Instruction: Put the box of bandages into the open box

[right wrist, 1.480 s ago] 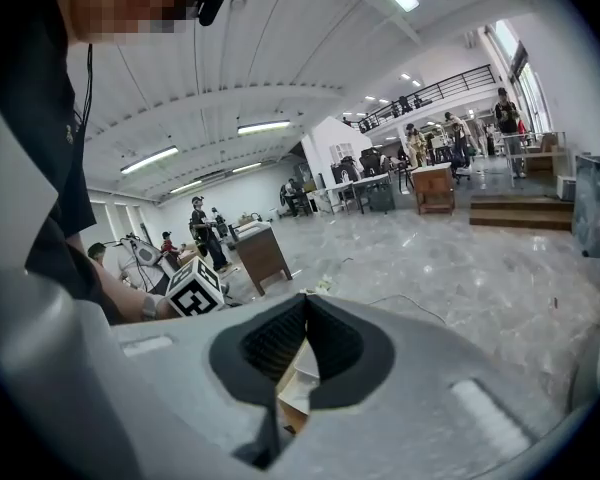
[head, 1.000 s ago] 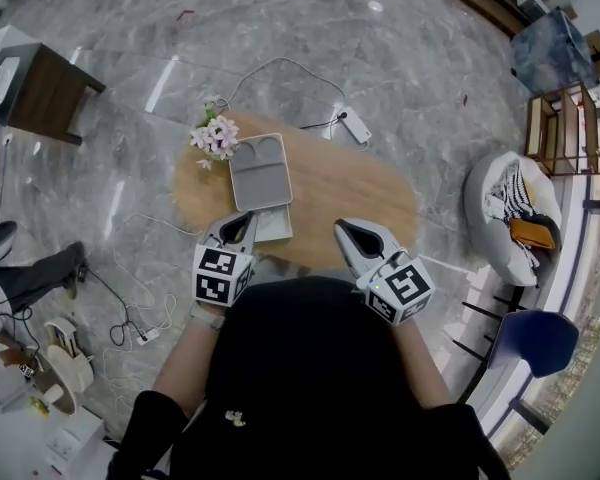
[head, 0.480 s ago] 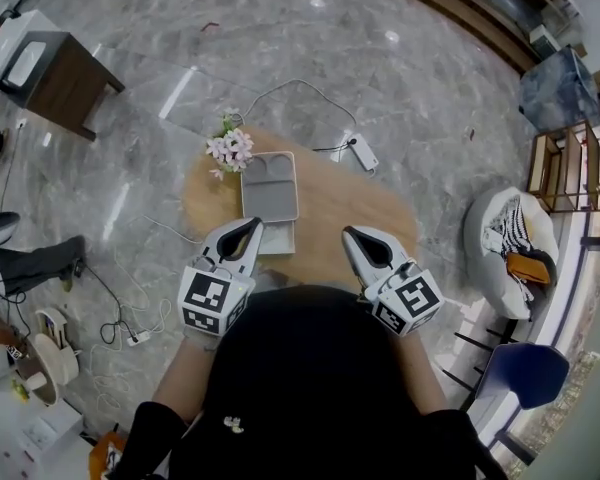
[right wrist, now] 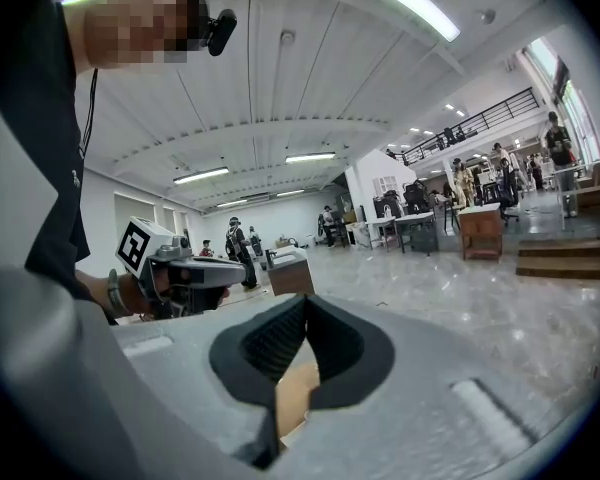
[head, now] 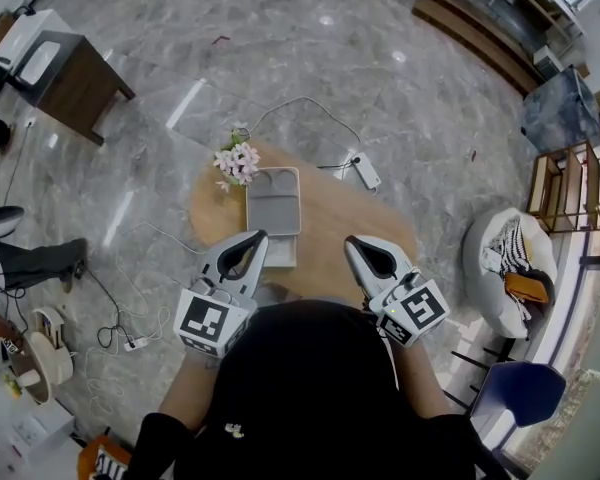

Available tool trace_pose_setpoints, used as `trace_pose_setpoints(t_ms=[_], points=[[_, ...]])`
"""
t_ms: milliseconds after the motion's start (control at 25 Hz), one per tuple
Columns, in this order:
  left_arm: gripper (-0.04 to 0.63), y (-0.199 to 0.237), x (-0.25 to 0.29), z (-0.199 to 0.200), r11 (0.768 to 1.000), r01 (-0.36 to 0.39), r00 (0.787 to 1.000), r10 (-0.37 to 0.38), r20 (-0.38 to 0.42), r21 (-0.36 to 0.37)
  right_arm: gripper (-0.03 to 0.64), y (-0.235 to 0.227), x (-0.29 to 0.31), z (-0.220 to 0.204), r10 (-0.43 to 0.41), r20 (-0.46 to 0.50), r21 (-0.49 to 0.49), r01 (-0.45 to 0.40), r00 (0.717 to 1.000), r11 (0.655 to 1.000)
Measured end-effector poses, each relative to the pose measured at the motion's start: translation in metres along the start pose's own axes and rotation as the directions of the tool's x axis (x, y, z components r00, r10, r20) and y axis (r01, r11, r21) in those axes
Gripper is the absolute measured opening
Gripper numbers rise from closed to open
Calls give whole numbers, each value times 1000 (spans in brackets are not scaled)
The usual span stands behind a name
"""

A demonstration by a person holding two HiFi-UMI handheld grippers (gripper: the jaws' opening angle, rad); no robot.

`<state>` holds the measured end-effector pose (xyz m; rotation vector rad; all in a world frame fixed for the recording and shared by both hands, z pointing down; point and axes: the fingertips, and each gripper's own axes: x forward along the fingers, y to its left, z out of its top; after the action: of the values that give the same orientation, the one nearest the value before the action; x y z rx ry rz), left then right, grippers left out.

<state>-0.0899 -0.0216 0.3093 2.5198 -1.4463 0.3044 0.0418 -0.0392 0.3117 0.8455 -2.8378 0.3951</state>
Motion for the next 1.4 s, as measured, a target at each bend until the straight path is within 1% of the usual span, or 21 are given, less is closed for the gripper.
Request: trace_pose_setpoints(t_ms=[160,240,400,600,680,800,1000,1160,1320,1400], points=[[15,-2,-6,3,1000,-9,1000,9,1,16,-3,4,0,6,17,4,-18,-17,1000,1000],[15,-4,-8,3,1000,-11,1000,11,-1,4,-2,6,-1,8,21,1,-26,-21,1000,999],[15,-3,-8,2,1000,-9,1000,9,0,30,-3,7,-3,15,27,3,-46,-27,1000,999],[15,-4,-8,3,1000,-14,1000,14,-5,12,-3,12,-6,23,35,4,-99,-34,999,994],[15,-4,-8,4,1000,-15,1000,15,-7,3,-3,11,-7,25,24,-3,-95,-24,1000,995],[15,-4,-5,7,1000,-10,1000,10,-7,9,-3,11,-7,28,28,0,-80,-28,1000,996],[15,-3,0,7,1000,6,1000,-5,-9,13,-3,2,-5,30,-11,-18,-77,10,1000,997],[15,-1,2,11,1000,4,1000,-4,-6,4,-3,6,-3,34,21,3,-90,-21,1000,996],[15,0,3,12,1000,6,1000,-6,-8,7,-3,3,-3,37,11,5,-96,-10,1000,995],[15,3,5,14,1000,-2,1000,2,-11,-3,-3,0,-3,37,-6,2,-95,6,1000,995]])
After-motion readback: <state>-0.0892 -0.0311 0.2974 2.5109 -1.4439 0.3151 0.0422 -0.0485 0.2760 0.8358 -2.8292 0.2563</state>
